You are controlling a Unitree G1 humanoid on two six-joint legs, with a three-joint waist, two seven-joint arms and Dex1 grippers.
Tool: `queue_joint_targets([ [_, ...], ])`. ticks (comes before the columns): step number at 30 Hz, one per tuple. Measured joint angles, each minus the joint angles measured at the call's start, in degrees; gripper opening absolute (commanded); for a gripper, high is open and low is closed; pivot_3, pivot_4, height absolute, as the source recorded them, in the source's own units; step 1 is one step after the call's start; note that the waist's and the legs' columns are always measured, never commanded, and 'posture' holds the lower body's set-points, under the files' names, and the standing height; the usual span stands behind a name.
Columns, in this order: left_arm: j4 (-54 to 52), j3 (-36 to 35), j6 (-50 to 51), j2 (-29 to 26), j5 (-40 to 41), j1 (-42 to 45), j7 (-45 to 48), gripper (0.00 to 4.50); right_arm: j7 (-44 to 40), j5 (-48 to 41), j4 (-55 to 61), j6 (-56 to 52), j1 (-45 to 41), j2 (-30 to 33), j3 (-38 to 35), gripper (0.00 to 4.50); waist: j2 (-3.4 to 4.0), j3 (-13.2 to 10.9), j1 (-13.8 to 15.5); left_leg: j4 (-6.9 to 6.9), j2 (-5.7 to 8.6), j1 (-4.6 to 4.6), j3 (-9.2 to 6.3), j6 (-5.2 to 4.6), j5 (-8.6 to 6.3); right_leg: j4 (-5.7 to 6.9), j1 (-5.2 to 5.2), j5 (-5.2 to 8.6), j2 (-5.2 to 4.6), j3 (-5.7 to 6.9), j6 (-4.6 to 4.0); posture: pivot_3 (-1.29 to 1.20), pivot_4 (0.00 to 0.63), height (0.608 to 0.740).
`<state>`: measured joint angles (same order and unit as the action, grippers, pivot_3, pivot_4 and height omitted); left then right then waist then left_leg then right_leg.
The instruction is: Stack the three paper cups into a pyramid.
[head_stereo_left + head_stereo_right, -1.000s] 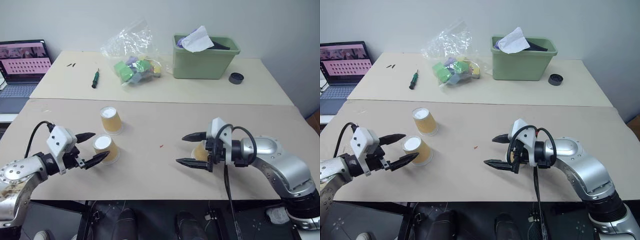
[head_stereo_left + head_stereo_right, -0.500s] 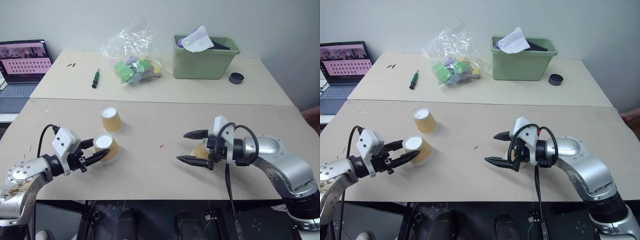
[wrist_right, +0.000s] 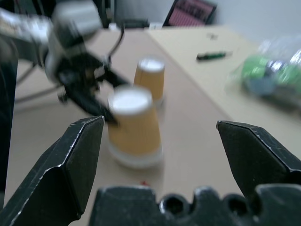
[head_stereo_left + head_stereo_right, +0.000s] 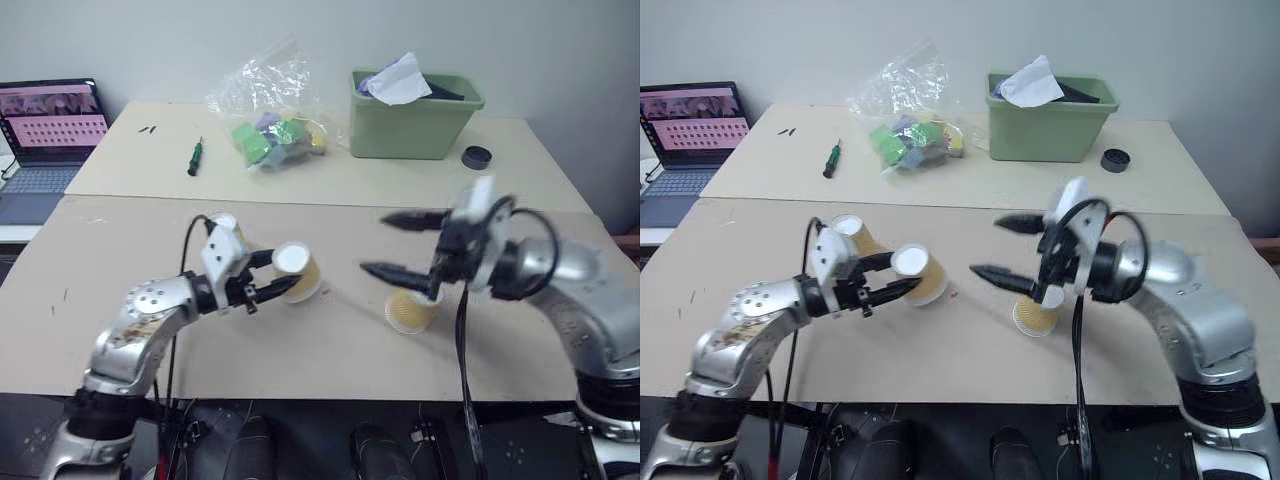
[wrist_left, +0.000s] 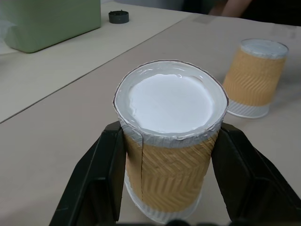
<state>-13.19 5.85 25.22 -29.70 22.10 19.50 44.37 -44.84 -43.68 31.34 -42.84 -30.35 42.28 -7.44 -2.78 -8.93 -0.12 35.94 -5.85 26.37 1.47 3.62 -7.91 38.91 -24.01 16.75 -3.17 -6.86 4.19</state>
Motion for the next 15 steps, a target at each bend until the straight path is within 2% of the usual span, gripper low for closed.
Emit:
queue_joint_targets([
  [6, 7.0, 6.4, -4.0, 6.0, -6.6, 3.1, -2.1, 2.43, 2.8, -5.0, 2.4, -3.2, -0.8, 0.1, -0.9, 4.5, 0.04, 0.0, 0.1, 0.08, 0.01, -0.01, -0.02, -0.01, 0.01, 0.01, 0.05, -0.02, 0.0, 0.0, 0.02, 0.0, 0.15, 0.692],
  [9, 7.7, 7.0, -4.5, 7.3, -7.4, 3.5, -2.1, 3.31, 3.7, -5.0, 2.7, -3.6, -0.8, 0.5, -0.9, 4.5, 0.07, 0.0, 0.1, 0.11, 0.01, -0.01, -0.02, -0.01, 0.01, 0.01, 0.08, -0.03, -0.01, -0.01, 0.04, 0.0, 0.15, 0.692],
  [12, 8.0, 8.0, -4.6, 7.5, -8.0, 3.3, -1.6, 4.43, 4.0, -4.9, 2.8, -3.6, -0.8, 0.8, -0.5, 4.5, 0.07, 0.0, 0.1, 0.1, 0.01, 0.0, -0.02, -0.01, 0.01, 0.01, 0.06, -0.03, -0.01, -0.01, 0.04, 0.0, 0.15, 0.692],
  [15, 5.5, 6.7, -3.3, 6.3, -7.0, 3.0, -0.9, 4.43, 3.9, -4.8, 2.7, -3.6, -0.6, 0.8, 0.3, 4.5, 0.07, 0.0, 0.0, 0.07, 0.01, 0.01, -0.02, -0.01, 0.01, 0.01, 0.02, -0.03, 0.0, -0.03, 0.04, 0.0, 0.15, 0.692],
])
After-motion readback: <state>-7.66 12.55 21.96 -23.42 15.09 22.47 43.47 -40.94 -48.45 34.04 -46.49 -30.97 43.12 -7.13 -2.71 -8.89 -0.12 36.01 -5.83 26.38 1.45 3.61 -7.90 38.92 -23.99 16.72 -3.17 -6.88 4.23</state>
